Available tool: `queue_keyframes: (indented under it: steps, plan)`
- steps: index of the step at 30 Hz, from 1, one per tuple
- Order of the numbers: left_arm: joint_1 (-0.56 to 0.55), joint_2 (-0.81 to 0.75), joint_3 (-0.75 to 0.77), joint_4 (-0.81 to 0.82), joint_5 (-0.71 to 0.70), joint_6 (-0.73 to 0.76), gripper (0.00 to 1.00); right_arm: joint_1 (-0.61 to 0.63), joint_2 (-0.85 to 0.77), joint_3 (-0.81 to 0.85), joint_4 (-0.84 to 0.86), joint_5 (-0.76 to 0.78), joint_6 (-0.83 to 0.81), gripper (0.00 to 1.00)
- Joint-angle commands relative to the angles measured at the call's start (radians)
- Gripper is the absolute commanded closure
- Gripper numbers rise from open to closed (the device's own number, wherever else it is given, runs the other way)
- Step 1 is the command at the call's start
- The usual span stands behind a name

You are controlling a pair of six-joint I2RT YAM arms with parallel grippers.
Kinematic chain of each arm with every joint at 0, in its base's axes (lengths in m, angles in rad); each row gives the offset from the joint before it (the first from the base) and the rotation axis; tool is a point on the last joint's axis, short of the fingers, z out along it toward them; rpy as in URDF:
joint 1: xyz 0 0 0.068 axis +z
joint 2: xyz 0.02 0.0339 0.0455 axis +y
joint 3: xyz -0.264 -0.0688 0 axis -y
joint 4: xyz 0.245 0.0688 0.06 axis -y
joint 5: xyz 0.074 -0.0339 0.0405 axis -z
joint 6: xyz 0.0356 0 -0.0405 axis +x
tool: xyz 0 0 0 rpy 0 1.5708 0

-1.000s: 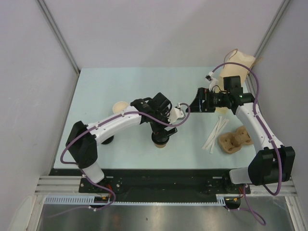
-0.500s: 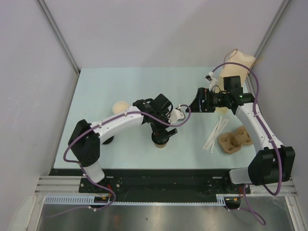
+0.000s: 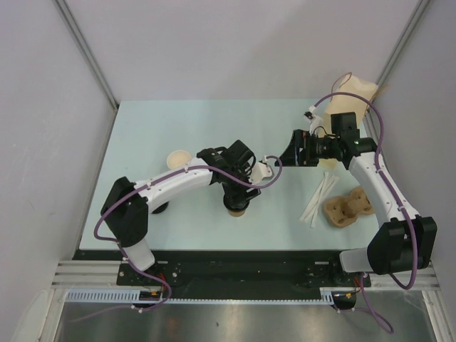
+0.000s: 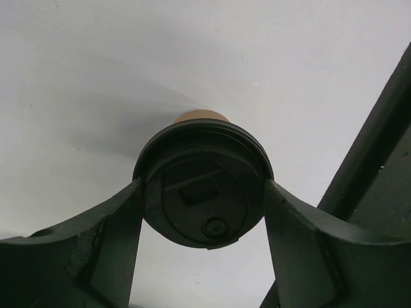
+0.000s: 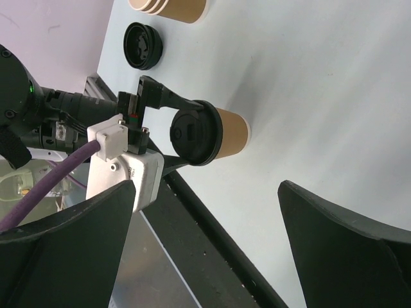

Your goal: Pack the takeout coffee

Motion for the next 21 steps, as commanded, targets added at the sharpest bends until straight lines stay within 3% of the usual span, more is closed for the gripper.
queue_keyframes:
  steps: [1, 6, 15, 21]
  plan:
    - [0.005, -0.041, 0.019, -0.008, -0.037, -0.003, 0.35, 0.001, -0.006, 0.015, 0.022, -0.02, 0.004, 0.0]
    - [0.115, -0.028, 0.111, -0.066, -0.031, 0.005, 0.45, -0.003, -0.009, 0.015, 0.023, -0.02, 0.007, 0.0]
    - [0.355, 0.094, 0.33, -0.119, -0.02, 0.02, 0.47, -0.001, -0.006, 0.014, 0.028, -0.021, 0.01, 0.0]
    - [0.427, 0.202, 0.402, -0.125, -0.028, -0.064, 0.49, -0.001, -0.005, 0.015, 0.026, -0.017, 0.008, 0.0]
